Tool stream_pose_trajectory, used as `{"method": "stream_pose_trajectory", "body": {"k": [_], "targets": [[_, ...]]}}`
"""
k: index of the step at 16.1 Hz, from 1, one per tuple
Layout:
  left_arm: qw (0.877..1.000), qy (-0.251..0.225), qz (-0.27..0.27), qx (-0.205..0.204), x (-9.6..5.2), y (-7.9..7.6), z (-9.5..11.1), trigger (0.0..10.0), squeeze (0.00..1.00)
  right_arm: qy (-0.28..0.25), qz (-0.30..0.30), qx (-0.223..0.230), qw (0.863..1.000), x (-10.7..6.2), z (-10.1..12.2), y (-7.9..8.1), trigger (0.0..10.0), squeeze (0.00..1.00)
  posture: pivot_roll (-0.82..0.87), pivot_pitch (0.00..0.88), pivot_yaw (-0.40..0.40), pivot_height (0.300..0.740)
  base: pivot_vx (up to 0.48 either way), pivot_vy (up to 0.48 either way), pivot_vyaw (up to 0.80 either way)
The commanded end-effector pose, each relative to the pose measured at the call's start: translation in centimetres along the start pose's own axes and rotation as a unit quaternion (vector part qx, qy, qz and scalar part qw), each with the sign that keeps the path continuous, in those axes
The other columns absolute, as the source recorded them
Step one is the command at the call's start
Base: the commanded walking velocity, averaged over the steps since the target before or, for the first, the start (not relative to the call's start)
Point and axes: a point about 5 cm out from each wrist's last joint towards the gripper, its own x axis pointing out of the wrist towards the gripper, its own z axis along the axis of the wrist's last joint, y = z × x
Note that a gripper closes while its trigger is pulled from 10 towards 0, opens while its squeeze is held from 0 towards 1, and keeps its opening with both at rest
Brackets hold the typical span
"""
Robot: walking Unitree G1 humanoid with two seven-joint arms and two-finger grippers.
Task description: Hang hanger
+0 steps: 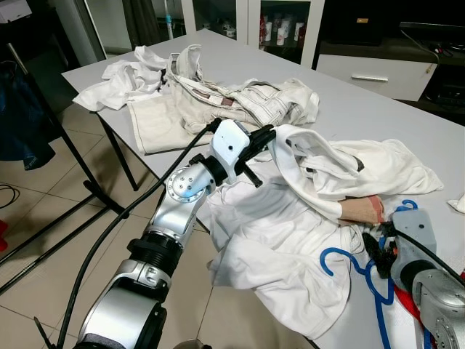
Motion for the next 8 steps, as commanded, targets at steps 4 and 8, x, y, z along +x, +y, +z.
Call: {"method": "stream_pose_trajectory", "body": {"k": [4, 8], "targets": [[1.000, 0.000, -0.008, 0.010, 0.2, -0.1, 0.1, 10.0, 0.00, 0.039, -0.036, -0.040, 0.998, 0.6, -1.3, -0.9, 10.0, 0.00, -0.06, 0.007, 0.071, 0.723, 0.000, 0.000, 0.00], [1.000, -0.002, -0.006, 0.011, 0.2, 0.0, 0.2, 10.0, 0.00, 0.040, -0.028, -0.027, 0.998, 1.7, -1.1, -0.8, 4.4, 0.00, -0.05, 0.003, 0.067, 0.723, 0.000, 0.000, 0.00]]}}
